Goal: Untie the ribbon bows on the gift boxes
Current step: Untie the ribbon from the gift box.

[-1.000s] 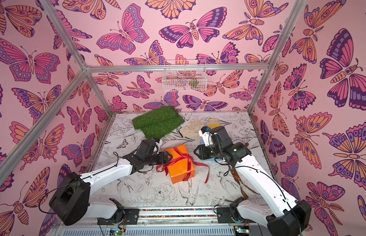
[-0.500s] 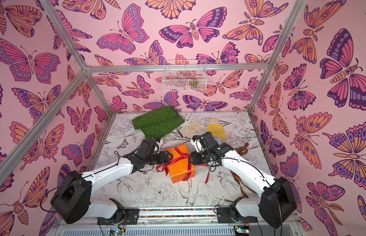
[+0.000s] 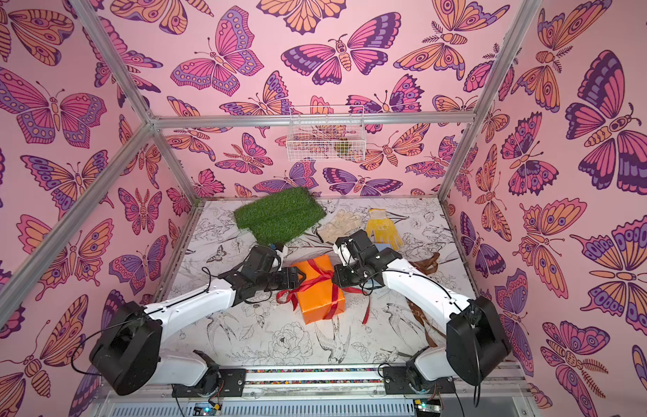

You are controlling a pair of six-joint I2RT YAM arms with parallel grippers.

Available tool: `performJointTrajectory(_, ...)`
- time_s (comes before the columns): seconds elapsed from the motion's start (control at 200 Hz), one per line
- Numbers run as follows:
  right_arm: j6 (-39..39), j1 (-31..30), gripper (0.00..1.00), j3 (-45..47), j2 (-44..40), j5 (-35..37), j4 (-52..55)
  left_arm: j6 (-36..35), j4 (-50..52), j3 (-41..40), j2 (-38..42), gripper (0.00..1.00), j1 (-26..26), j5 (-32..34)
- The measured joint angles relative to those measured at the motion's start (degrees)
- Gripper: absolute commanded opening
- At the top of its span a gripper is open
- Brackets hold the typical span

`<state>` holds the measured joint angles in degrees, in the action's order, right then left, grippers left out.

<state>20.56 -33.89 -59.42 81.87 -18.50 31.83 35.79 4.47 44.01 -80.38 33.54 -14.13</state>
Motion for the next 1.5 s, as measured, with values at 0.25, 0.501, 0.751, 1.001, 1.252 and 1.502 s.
performJointTrajectory(0.25, 0.4, 0.0, 0.00, 0.0, -1.2, 1.1, 0.1, 0.0, 0.0, 0.0, 0.0, 0.75, 0.0, 0.0)
performJointTrajectory(0.501, 0.4, 0.0, 0.00, -0.9, -11.6, 6.6, 3.5, 0.0, 0.0, 0.0, 0.0, 0.74, 0.0, 0.0)
performJointTrajectory(0.751, 0.7, 0.0, 0.00, -0.9, -23.1, 14.5, 6.4, 0.0, -0.1, 0.0, 0.0, 0.75, 0.0, 0.0)
performJointTrajectory(1.001, 0.9, 0.0, 0.00, 0.5, -32.1, 18.0, 8.8, 0.0, -0.1, 0.0, 0.0, 0.74, 0.0, 0.0)
performJointTrajectory(1.252, 0.7, 0.0, 0.00, -1.0, -35.7, 20.9, 14.1, -0.2, -0.1, 0.0, 0.0, 0.75, 0.0, 0.0)
performJointTrajectory(1.502, 0.5, 0.0, 0.05, -6.1, -36.1, 25.3, 17.4, -0.4, -0.1, 0.0, 0.0, 0.74, 0.0, 0.0)
